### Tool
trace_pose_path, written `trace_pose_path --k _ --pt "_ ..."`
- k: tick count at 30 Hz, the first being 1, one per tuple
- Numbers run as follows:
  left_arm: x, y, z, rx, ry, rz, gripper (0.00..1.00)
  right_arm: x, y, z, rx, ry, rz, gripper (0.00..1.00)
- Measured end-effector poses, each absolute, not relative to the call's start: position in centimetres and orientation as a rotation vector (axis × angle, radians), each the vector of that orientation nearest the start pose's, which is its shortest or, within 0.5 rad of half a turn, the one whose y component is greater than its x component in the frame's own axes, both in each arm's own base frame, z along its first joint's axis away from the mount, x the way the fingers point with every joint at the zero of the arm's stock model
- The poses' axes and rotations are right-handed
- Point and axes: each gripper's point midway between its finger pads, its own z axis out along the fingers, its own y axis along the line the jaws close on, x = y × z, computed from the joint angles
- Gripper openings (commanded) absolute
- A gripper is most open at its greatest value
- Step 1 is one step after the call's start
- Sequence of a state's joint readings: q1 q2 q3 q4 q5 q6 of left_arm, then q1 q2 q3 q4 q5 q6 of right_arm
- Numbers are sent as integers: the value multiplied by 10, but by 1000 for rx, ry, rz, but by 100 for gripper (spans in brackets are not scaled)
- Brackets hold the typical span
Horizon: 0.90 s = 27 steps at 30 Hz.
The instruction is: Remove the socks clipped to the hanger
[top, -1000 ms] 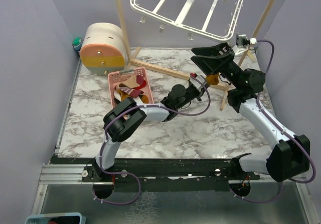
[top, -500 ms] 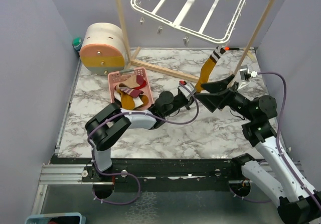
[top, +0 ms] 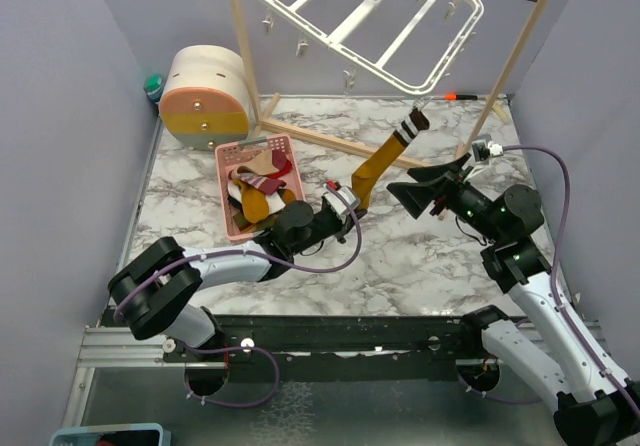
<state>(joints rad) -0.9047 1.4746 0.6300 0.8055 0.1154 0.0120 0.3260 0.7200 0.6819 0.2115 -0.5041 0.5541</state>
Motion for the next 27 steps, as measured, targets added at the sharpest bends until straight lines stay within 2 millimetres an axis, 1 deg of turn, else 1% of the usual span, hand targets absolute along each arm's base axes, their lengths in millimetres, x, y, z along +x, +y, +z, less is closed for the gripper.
trace_pose_path --k 3,9,13,17,20,25,27 --pt "255 -357 176 831 1478 -772 0 248 188 334 -257 1504 1028 100" --pt "245 -345 168 830 1516 -781 0 262 182 331 -235 1507 951 100" --pt "240 -340 153 840 1558 -778 0 275 181 324 -229 1530 915 99" --pt "235 -334 136 860 1605 -766 0 282 176 321 -219 1532 862 99" --pt "232 -330 125 876 1640 -759 0 286 170 328 -217 1519 806 99" --pt "228 -329 122 883 1654 -771 0 293 158 349 -207 1474 708 99" --pt "227 -328 121 883 1656 -775 0 297 153 355 -193 1465 675 99"
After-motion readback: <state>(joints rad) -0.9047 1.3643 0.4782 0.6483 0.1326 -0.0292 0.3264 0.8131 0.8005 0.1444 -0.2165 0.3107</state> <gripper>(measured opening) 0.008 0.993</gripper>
